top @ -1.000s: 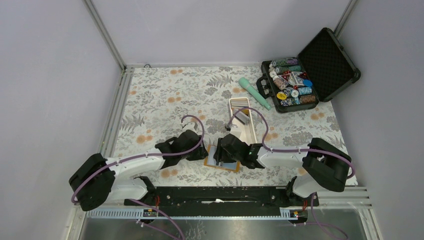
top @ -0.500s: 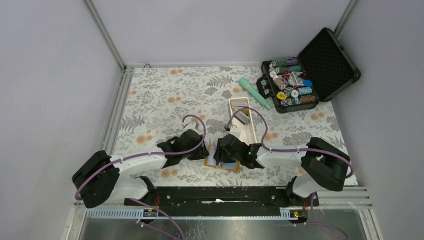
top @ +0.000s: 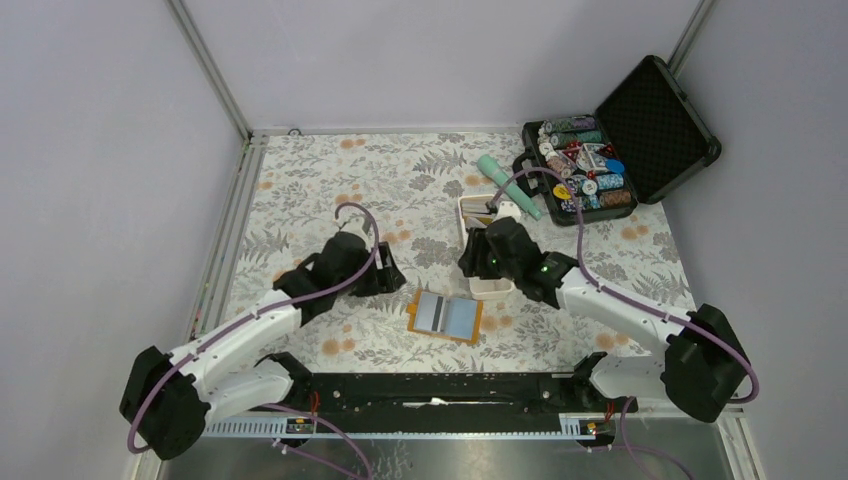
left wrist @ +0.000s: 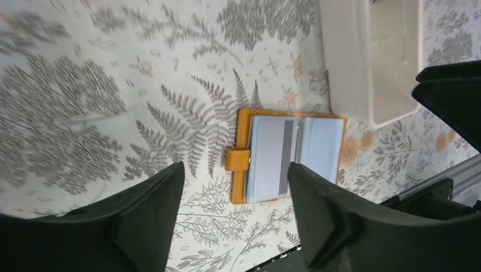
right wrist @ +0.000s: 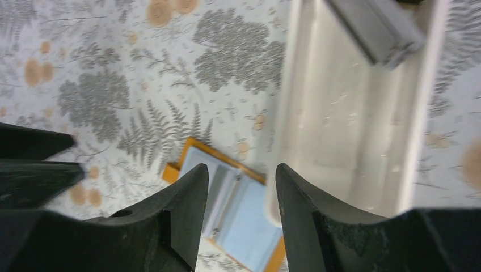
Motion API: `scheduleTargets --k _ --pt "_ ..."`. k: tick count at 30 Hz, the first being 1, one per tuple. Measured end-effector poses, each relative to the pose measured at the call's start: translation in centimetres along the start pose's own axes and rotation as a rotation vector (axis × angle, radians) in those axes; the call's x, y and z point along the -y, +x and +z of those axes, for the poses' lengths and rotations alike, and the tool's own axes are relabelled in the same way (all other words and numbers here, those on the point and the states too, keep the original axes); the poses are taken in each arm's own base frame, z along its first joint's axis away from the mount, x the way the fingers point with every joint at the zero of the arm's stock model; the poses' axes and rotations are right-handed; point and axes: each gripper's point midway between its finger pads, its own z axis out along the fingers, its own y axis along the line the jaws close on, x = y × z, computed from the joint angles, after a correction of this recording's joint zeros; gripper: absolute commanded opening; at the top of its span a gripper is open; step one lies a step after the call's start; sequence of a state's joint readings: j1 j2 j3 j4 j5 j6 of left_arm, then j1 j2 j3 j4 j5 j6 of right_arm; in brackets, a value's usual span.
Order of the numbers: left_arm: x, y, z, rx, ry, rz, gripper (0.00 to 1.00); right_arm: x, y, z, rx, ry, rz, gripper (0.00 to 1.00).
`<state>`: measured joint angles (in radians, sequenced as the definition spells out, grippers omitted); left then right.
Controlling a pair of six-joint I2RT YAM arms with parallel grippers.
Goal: Put the credit cards into the card holder
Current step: Insert the credit card into the card holder.
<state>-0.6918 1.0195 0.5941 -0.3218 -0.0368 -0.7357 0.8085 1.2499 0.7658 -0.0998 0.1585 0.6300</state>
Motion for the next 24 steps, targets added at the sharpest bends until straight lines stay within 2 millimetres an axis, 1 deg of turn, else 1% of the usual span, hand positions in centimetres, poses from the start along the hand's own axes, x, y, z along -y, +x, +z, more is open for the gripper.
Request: scheduleTargets --k 1,3,5,9,11,13,15,16,19,24 --pt "0.2 -0.9 -0.5 0.004 0.006 0.001 0.83 0.9 -0.6 0.0 0.002 0.018 -0.006 0.54" --pt "0.5 -2.7 -1.4 0.021 0.017 0.010 0.91 2.5 -1.6 0.1 -0.003 0.050 -0.023 0.54" --pt "0.7 -4.5 -2.2 0.042 0.025 0.022 0.97 3.5 -2.3 0.2 -0.007 0.071 -0.041 0.54" --pt "1.5 -8.2 -4.4 0.086 0.054 0.048 0.99 5.1 -3.5 1.4 -0.023 0.118 -0.087 0.51" --pt "1.5 -9.7 -5.4 0.106 0.062 0.067 0.99 5.7 -3.8 2.2 -0.037 0.136 -0.109 0.51" --pt "1.3 -10.9 -6.1 0.127 0.060 0.083 0.99 6.2 -3.7 2.9 -0.049 0.149 -0.127 0.48" --pt "0.6 -11.8 -6.5 0.145 0.043 0.094 0.99 6.7 -3.8 3.6 -0.065 0.164 -0.147 0.45" --pt "0.3 -11.9 -6.5 0.147 0.034 0.098 0.99 6.9 -3.9 4.0 -0.070 0.169 -0.155 0.44" --pt "-0.8 -11.9 -6.6 0.142 0.001 0.100 0.99 7.5 -4.5 5.1 -0.076 0.184 -0.171 0.42" --pt "-1.9 -11.9 -6.6 0.147 -0.034 0.108 0.99 8.5 -5.6 6.5 -0.079 0.204 -0.197 0.41"
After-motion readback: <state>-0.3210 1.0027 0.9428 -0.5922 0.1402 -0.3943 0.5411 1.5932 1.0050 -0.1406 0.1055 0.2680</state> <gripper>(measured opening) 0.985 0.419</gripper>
